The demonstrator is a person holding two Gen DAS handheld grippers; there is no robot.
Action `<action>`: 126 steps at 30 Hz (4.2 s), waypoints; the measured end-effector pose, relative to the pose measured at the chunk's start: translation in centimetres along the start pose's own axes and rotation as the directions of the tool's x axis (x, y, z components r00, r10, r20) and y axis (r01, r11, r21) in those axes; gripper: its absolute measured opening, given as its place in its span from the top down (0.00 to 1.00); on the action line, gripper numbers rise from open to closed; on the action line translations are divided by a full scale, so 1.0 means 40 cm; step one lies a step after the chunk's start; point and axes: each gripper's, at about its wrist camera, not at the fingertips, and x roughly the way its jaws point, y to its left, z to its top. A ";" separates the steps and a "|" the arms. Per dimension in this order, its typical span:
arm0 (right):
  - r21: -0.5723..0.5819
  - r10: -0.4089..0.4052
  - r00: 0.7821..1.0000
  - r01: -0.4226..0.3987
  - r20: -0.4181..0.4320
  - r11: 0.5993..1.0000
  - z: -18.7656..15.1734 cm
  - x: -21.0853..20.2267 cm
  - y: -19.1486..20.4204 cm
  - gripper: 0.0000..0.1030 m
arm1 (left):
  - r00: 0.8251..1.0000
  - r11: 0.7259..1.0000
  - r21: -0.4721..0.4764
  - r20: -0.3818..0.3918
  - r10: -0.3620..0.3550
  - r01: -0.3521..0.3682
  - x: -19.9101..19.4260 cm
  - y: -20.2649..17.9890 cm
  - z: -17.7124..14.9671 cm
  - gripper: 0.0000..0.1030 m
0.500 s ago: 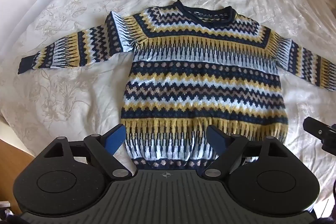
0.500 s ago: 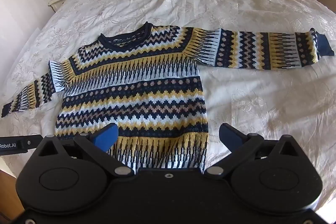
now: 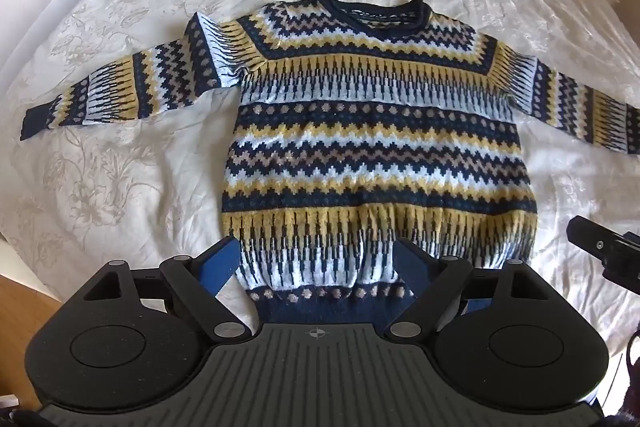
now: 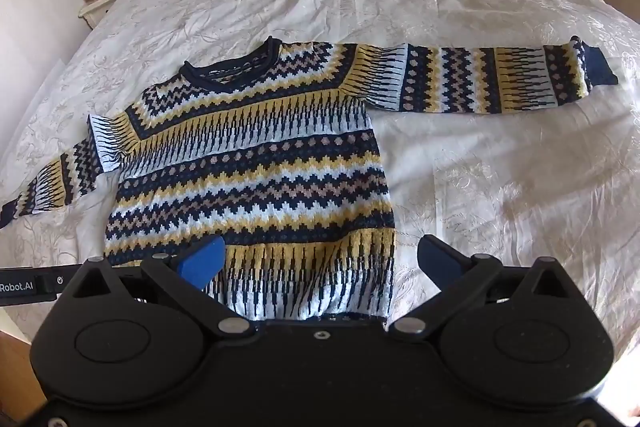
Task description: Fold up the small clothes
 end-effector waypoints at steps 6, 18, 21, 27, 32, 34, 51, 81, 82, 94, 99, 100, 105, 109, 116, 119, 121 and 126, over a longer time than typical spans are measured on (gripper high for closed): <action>0.009 -0.012 1.000 0.012 0.000 1.000 -0.013 -0.010 0.004 0.01 | 1.000 1.000 0.007 -0.005 -0.013 0.014 -0.004 0.006 -0.005 0.19; 0.035 -0.023 1.000 0.022 0.003 0.999 -0.017 -0.023 -0.003 0.01 | 1.000 0.999 0.027 -0.006 -0.021 0.021 -0.008 0.006 -0.010 0.19; 0.043 -0.026 1.000 0.026 0.005 0.999 -0.019 -0.026 -0.004 0.01 | 1.000 0.999 0.034 -0.007 -0.026 0.027 -0.007 0.007 -0.010 0.19; 0.060 -0.031 1.000 0.031 0.006 0.998 -0.024 -0.029 -0.002 0.01 | 0.999 0.999 0.039 -0.007 -0.034 0.034 -0.007 0.010 -0.012 0.19; 0.063 -0.032 0.999 0.031 0.009 0.998 -0.022 -0.029 0.003 0.01 | 0.999 0.999 0.039 -0.005 -0.032 0.032 -0.005 0.013 -0.011 0.19; 0.062 -0.031 0.999 0.030 0.009 0.998 -0.022 -0.029 0.007 0.01 | 0.999 0.999 0.039 -0.006 -0.032 0.032 -0.005 0.013 -0.011 0.19; 0.052 -0.030 0.999 0.029 0.012 0.998 -0.019 -0.022 0.044 0.01 | 0.999 0.998 0.040 -0.016 -0.045 0.046 0.000 0.049 -0.004 0.19; 0.069 -0.056 0.998 0.056 -0.008 0.996 -0.008 0.013 0.085 0.01 | 0.996 0.992 0.096 -0.055 -0.077 0.082 0.042 0.080 0.031 0.19; 0.070 -0.056 0.998 0.057 -0.010 0.996 -0.008 0.016 0.088 0.01 | 0.995 0.992 0.097 -0.059 -0.078 0.083 0.045 0.082 0.033 0.19; 0.122 -0.030 0.997 0.022 0.069 0.992 0.013 0.020 0.064 0.01 | 0.988 0.991 0.102 0.120 -0.097 0.085 0.010 0.078 0.072 0.19; 0.121 -0.037 0.985 0.016 0.169 0.993 0.065 0.015 -0.012 0.01 | 0.959 0.995 0.059 0.267 -0.093 0.080 -0.025 0.053 0.112 0.19; 0.116 -0.038 0.981 0.016 0.189 0.993 0.079 0.017 -0.034 0.01 | 0.955 0.996 0.048 0.284 -0.089 0.078 -0.028 0.045 0.122 0.19; 0.119 -0.088 0.973 0.064 0.211 0.991 0.159 0.045 -0.168 0.01 | 0.951 0.996 0.008 0.296 -0.091 0.093 -0.011 -0.002 0.159 0.19; 0.144 -0.124 0.974 0.097 0.192 0.985 0.218 0.088 -0.292 0.01 | 0.955 0.994 -0.051 0.286 -0.083 0.102 0.019 -0.035 0.163 0.19; 0.175 -0.210 0.968 0.185 0.136 0.967 0.289 0.186 -0.487 0.01 | 0.976 0.989 -0.133 0.217 -0.035 0.065 0.057 -0.081 0.168 0.19; 0.184 -0.245 0.962 0.221 0.123 0.958 0.313 0.218 -0.560 0.02 | 0.984 0.986 -0.160 0.175 -0.016 0.044 0.068 -0.094 0.166 0.19; 0.194 -0.256 0.958 0.230 0.126 0.954 0.328 0.228 -0.604 0.02 | 0.988 0.984 -0.177 0.156 -0.005 0.033 0.075 -0.101 0.165 0.19; 0.272 -0.228 0.964 0.184 0.138 0.945 0.354 0.234 -0.725 0.02 | 0.993 0.981 -0.193 0.115 0.029 -0.006 0.091 -0.131 0.166 0.19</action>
